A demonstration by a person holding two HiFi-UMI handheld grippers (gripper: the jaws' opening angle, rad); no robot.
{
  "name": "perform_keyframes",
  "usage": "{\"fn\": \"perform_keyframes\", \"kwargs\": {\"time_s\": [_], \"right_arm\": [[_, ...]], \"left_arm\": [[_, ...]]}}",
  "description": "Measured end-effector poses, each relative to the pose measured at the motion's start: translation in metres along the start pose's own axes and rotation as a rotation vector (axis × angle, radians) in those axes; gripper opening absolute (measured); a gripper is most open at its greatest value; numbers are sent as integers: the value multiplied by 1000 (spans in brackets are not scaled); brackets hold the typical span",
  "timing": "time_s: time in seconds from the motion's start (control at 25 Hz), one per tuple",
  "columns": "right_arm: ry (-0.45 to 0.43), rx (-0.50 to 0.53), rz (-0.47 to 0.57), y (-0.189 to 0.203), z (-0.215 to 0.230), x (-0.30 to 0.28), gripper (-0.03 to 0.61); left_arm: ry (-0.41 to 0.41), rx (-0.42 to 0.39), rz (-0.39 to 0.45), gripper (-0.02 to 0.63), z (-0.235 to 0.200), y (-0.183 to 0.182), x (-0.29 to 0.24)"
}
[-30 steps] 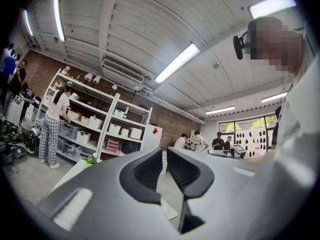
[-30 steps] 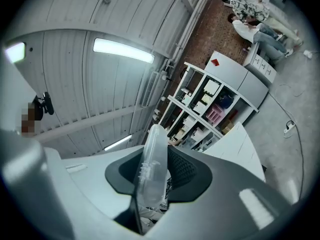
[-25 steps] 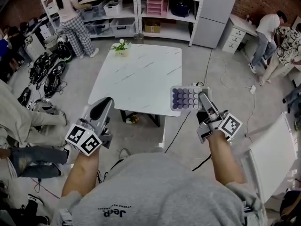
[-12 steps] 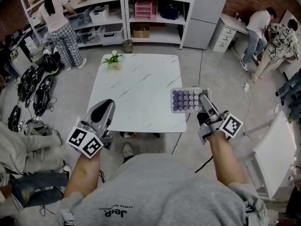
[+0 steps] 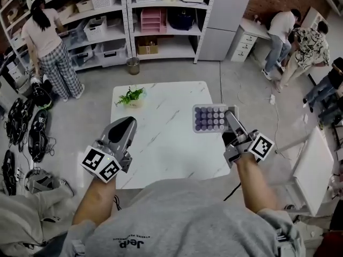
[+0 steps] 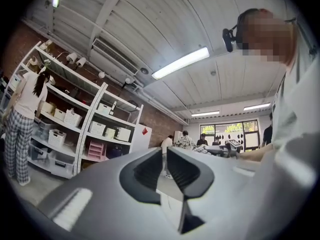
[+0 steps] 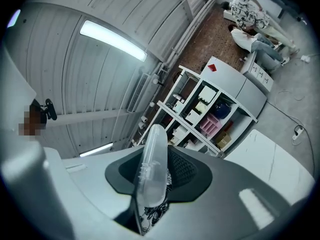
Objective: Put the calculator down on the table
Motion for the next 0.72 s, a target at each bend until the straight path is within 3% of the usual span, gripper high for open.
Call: {"fn": "perform_keyframes", "kwargs": {"time_s": [0.36, 0.56, 0.72], "right_arm": [[56, -23, -21, 0, 39, -64, 104], [52, -57, -48, -23, 78, -80, 103], [3, -96, -104, -51, 122, -94, 103]], "left_arm": [[28, 35, -36, 89, -69, 36, -40], [3, 33, -69, 89, -68, 50, -73], [-64, -8, -92, 89, -52, 59, -107]]}}
Point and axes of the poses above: the fingertips, and each gripper's own axes: x backward along the fingers, z to its right, y out of its underside, the point moved 6 cm from there along x, backward along the fingers, and after that the axes turned 11 degrees about -x, right-handed, at the moved point
